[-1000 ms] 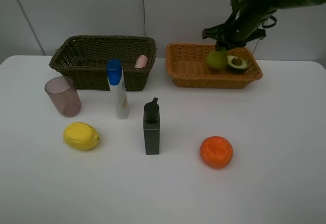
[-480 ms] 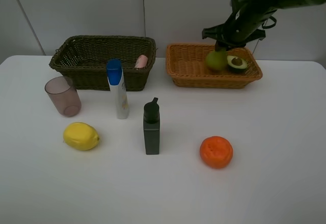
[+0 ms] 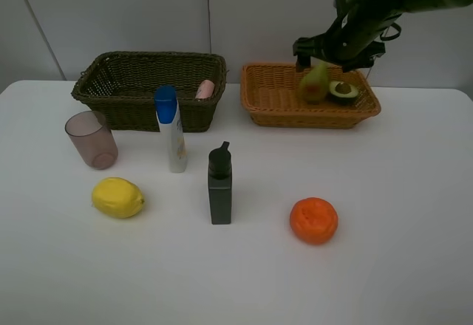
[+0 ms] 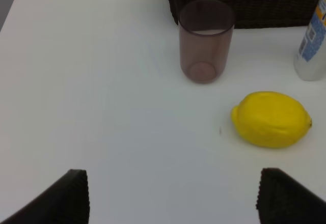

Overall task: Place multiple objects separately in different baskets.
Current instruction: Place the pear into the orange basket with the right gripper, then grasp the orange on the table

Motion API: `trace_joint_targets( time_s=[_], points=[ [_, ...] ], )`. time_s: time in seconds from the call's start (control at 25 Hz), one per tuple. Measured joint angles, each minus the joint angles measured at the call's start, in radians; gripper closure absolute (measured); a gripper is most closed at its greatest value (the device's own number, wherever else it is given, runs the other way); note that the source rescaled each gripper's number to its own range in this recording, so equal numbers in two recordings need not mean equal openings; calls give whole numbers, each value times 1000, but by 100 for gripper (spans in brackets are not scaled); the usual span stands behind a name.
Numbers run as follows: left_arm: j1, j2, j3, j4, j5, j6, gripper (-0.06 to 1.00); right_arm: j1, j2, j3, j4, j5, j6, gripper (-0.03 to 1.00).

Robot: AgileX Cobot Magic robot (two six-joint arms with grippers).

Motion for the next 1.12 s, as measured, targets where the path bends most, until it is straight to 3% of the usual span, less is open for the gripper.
trace_joint_targets(
  time_s=[0.52, 0.72, 1.12],
  points=[
    [0, 0, 0, 0, 0, 0, 6, 0, -4, 0, 25, 10, -1, -3],
    [0, 0, 0, 0, 0, 0, 6, 0, -54, -1, 70, 45, -57, -3],
    [0, 0, 0, 0, 0, 0, 6, 9, -124, 4, 171, 243, -194, -3]
  ],
)
